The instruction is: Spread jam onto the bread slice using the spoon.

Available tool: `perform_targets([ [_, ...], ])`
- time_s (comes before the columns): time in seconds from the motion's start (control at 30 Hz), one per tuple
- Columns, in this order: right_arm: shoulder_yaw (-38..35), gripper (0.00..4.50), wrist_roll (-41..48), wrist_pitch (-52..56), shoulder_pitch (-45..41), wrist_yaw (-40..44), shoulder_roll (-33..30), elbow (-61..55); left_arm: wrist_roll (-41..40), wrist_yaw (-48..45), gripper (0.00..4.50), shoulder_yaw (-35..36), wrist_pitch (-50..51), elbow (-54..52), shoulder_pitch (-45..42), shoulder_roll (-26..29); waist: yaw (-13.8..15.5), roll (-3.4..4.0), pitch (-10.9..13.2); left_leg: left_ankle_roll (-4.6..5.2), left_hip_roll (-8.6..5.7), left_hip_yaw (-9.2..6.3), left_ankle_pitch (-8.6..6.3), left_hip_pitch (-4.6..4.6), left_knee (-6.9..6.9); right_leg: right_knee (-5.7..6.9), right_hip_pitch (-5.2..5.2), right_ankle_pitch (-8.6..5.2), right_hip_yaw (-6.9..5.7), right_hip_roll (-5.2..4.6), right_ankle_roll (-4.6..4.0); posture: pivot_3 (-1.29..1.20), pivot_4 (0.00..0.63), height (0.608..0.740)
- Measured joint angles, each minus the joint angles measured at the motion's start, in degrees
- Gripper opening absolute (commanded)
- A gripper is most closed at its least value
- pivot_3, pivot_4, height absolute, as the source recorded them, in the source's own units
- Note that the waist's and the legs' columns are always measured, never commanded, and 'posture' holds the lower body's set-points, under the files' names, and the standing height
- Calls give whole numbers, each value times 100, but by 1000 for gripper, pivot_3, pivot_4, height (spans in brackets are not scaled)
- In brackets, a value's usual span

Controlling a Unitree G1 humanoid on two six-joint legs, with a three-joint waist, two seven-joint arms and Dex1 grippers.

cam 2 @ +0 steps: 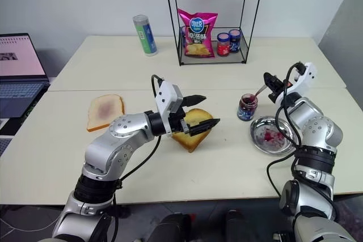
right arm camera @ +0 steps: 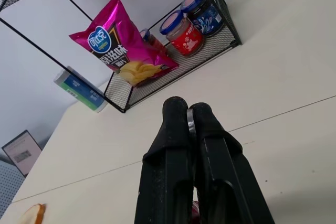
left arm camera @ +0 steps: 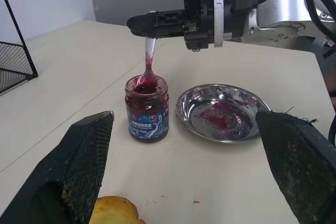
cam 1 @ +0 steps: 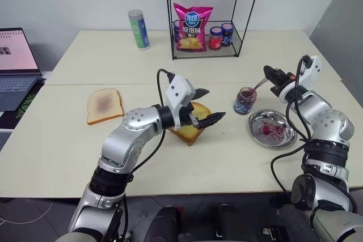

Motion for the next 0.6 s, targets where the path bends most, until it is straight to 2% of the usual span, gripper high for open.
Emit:
perform_targets([
  [0.23, -362, 48, 229, 6, -33, -273, 17, 2, -1, -33, 4500, 0, -2, 9, -41, 0, 1, 0, 0, 0, 0, -1, 0, -1, 0, -1, 0, 0, 0, 0, 0, 0, 150, 740],
  [0.6, -1287, 48, 1327, 133, -250, -1171, 325, 205, -1, -128, 4500, 10, -8, 65, -80, 57, -1, 0, 0, 1, 0, 3, 0, -1, 0, 0, 0, 0, 0, 0, 0, 0, 150, 740],
])
